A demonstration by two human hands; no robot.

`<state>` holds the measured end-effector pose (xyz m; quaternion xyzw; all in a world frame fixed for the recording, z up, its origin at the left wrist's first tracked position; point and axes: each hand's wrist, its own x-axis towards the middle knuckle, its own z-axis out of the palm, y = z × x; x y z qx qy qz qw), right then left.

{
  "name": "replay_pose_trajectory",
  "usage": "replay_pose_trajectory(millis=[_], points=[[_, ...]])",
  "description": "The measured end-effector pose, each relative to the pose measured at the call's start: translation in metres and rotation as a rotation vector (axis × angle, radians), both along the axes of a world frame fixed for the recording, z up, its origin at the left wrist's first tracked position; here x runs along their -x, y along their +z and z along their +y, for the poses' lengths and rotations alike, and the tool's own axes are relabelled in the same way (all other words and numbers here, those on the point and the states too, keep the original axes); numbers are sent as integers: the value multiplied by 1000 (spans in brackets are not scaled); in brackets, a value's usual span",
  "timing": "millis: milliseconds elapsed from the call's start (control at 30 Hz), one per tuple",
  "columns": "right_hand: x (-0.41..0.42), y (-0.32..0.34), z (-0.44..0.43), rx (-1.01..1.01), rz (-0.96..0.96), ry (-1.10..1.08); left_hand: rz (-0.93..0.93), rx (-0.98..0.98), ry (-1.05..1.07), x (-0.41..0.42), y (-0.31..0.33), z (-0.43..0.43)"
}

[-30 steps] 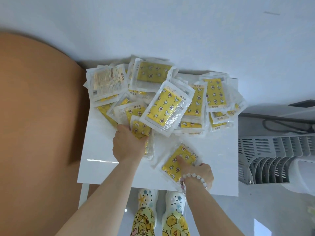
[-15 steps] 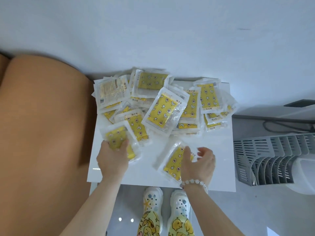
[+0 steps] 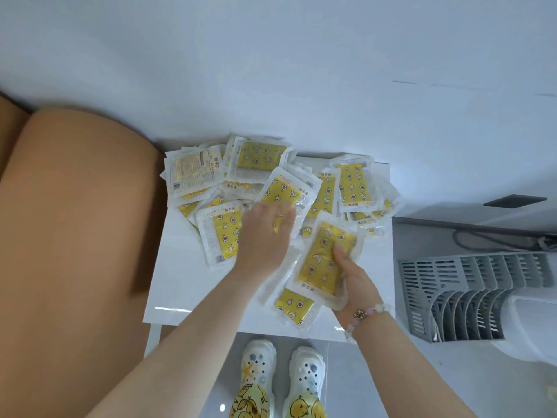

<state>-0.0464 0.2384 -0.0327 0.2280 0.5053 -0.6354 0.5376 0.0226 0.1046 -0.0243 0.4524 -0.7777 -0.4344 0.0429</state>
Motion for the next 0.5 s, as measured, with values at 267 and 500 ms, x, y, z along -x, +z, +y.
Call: replay_pose_trajectory(millis=[267,500], points=[[9,8,17,-26,-77,-75,-448,328,12,12,-32,-18],[11,4,14,-54,-79,-165,-395,549,-13,1,-25,-19]])
